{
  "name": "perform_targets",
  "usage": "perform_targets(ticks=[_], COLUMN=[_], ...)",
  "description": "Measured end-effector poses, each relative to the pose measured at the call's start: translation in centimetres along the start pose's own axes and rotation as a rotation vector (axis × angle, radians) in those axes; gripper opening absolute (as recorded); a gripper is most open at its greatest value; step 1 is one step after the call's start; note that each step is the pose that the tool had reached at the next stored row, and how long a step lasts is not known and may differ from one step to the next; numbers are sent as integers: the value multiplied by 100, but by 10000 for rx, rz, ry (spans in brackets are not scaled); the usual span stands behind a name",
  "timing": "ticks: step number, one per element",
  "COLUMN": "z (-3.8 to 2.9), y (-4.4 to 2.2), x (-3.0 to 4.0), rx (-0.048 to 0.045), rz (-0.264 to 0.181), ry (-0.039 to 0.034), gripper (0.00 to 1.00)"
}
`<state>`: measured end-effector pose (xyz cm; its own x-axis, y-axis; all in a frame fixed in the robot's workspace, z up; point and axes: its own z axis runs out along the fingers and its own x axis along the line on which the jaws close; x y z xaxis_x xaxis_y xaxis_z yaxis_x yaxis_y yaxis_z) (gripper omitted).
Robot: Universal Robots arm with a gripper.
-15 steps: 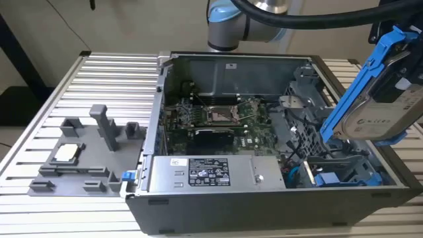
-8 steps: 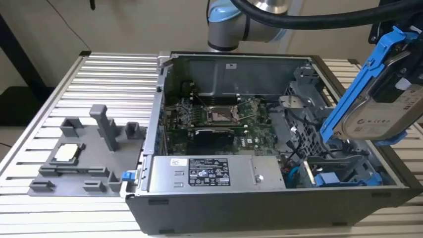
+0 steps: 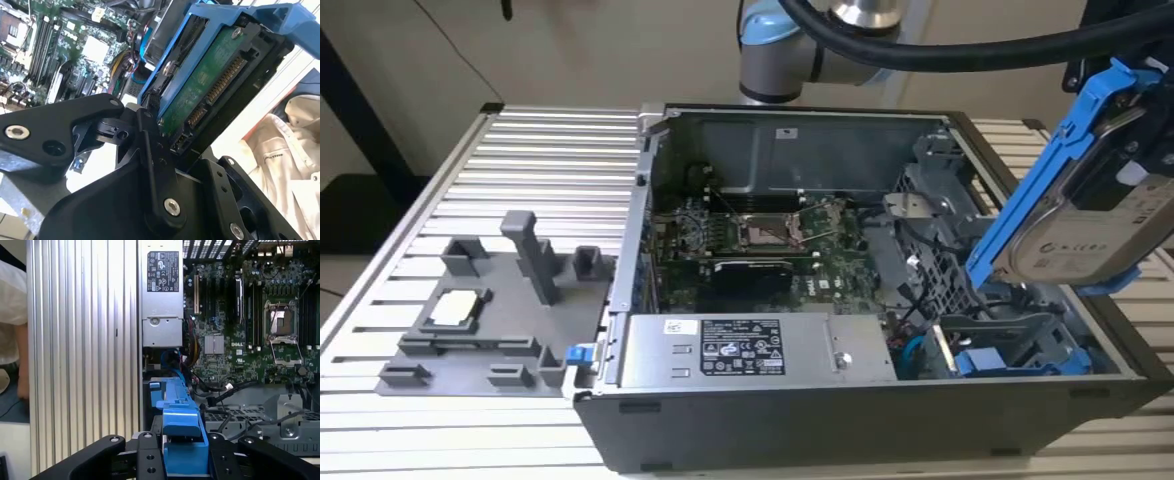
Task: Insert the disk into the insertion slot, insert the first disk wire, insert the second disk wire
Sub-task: 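Insert the disk into the insertion slot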
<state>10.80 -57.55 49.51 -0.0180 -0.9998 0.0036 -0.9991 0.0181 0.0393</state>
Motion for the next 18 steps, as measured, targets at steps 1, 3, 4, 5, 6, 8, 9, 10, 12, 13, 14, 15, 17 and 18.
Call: perform_targets(ticks=[1, 3, 4, 5, 6, 8, 9, 10, 12, 13, 14, 15, 17, 18], z=[15, 45, 60, 75, 89, 115, 127, 140, 169, 184, 201, 219, 254, 272], y=[-2, -10, -13, -17, -22, -34, -40, -43, -51, -56, -61, -66, -74, -79], x=[0, 0, -1, 0, -1, -1, -1, -1, -1, -2, -2, -2, -2, -2], rx=[0, 0, 0, 0, 0, 0, 0, 0, 0, 0, 0, 0, 0, 0], rz=[2, 1, 1, 0, 0, 1, 1, 1, 1, 1, 0, 0, 1, 1], ry=[-1, -1, -2, -2, -3, -2, -2, -1, -3, -2, -3, -3, -2, -3], gripper=[33, 33, 33, 33, 33, 33, 33, 33, 33, 33, 33, 33, 33, 33])
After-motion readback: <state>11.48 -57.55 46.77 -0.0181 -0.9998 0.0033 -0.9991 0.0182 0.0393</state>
